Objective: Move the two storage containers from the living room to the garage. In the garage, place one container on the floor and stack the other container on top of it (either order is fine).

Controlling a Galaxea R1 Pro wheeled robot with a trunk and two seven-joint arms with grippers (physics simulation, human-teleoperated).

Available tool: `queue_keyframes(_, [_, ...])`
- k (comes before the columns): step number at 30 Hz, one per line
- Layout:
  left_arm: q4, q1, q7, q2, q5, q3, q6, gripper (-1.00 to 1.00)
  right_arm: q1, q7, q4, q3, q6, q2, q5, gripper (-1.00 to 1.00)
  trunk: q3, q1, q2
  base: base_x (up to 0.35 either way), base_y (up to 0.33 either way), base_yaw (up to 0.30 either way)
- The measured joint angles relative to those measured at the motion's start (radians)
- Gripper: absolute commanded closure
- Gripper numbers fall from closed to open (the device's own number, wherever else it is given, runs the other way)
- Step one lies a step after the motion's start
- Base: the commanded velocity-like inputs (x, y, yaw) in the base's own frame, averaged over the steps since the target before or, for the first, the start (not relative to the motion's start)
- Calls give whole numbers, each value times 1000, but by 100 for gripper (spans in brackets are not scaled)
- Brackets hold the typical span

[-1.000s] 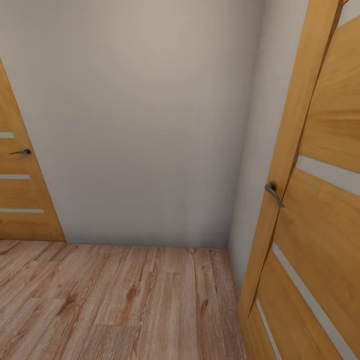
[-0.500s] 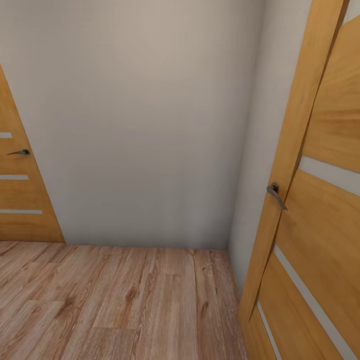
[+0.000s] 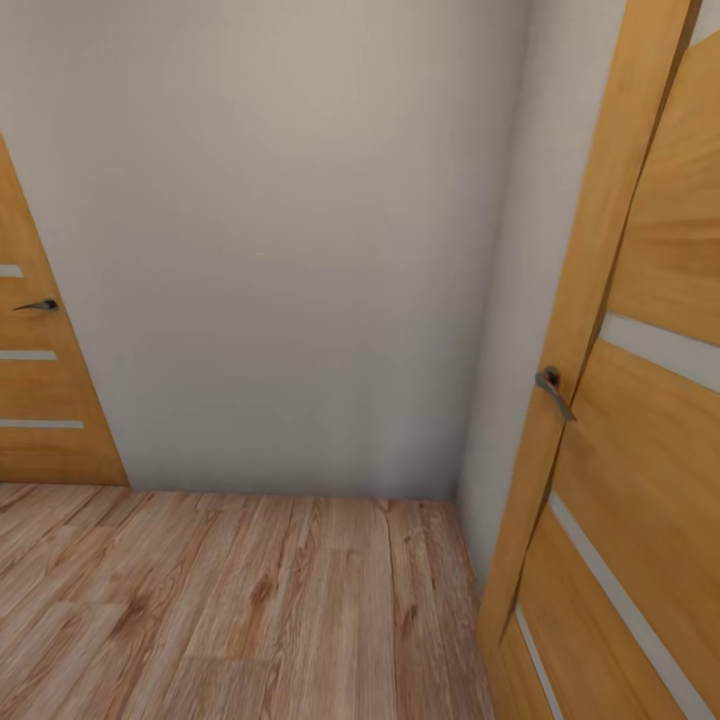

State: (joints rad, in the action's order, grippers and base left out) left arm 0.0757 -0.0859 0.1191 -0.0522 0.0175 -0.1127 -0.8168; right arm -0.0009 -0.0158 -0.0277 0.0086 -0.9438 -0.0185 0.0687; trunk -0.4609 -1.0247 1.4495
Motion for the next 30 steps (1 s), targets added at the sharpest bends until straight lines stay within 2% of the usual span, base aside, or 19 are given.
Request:
queue_keyframes(5, [0, 0, 0, 0, 0, 0, 0, -100, 0, 0, 0, -1, 1, 0, 0, -100, 0, 0, 0, 146, 0, 0])
queue_keyframes(16, [0, 0, 0, -1, 0, 0, 0, -100, 0, 0, 0, -1, 1, 0, 1, -100, 0, 0, 0, 18, 0, 0])
queue_keyframes(24, [0, 0, 0, 0, 0, 0, 1, -100, 0, 0, 0, -1, 1, 0, 1, -100, 0, 0, 0, 222, 0, 0])
queue_keyframes(30, [0, 0, 0, -1, 0, 0, 0, -100, 0, 0, 0, 0, 1, 0, 1, -100, 0, 0, 0, 29, 0, 0])
